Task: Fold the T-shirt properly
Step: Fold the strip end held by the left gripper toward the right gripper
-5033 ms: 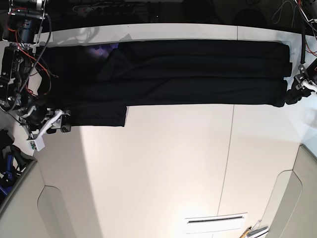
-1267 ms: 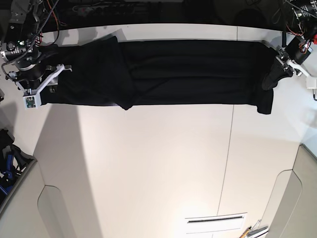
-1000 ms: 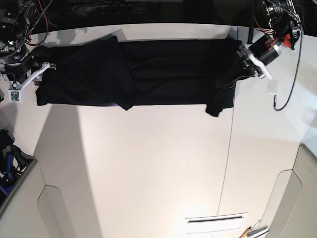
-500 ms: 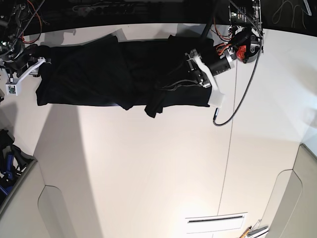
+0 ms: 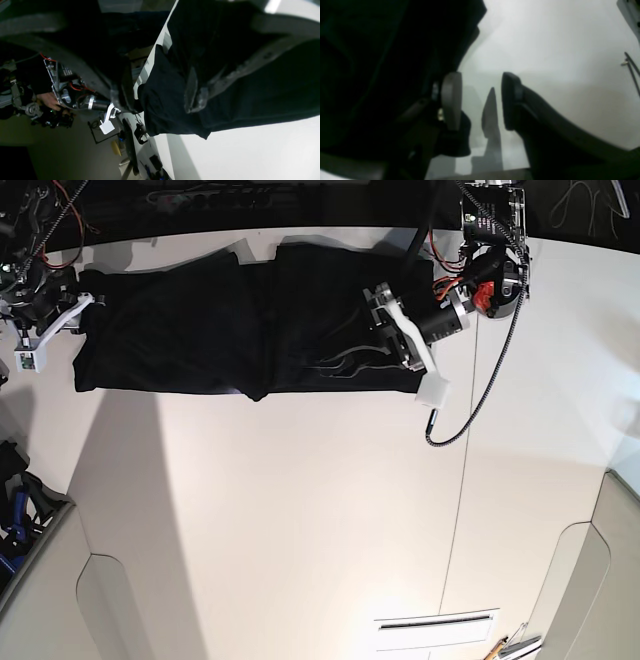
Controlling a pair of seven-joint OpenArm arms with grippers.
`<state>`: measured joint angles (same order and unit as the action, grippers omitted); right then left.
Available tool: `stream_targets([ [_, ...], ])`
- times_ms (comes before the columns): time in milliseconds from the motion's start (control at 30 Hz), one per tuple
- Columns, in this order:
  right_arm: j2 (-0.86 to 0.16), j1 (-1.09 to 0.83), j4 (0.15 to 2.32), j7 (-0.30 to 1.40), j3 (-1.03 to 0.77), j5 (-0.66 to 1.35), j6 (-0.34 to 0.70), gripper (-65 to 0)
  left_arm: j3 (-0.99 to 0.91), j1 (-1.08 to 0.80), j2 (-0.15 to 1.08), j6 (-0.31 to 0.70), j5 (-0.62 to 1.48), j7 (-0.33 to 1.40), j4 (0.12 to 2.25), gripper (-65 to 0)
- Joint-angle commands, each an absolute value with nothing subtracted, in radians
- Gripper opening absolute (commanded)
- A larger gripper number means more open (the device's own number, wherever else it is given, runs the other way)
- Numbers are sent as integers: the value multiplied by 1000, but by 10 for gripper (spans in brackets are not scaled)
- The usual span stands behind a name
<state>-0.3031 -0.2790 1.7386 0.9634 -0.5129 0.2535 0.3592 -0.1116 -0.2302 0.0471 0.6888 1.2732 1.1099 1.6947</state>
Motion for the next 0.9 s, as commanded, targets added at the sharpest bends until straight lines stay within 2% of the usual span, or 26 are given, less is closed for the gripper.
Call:
stream_targets([
  [0,-332,-272,1753,951,-521,256,363,-389,-112,-221,48,698,1298,1097,1712,-295],
  [100,-354,-272,1753,950,-541,345,366,-389,-112,-221,52,698,1295,1097,1712,-295],
  [267,-348,-272,1752,967,-567,484,432,-388,-112,-218,70,698,1292,1097,1712,-295],
  [333,-340,-272,1747,970,-567,527,455,-363,-112,-216,70,698,1290,1096,1712,-295],
  [467,-321,-272,1721,968,-567,521,460,-329,-112,-213,70,698,1289,1097,1712,-295],
  [633,-321,-272,1649,895,-567,463,432,-233,-112,-214,70,698,1289,1100,1712,-295],
  [867,-321,-272,1579,875,-567,537,435,-230,-112,-213,70,698,1289,1100,1712,-295],
])
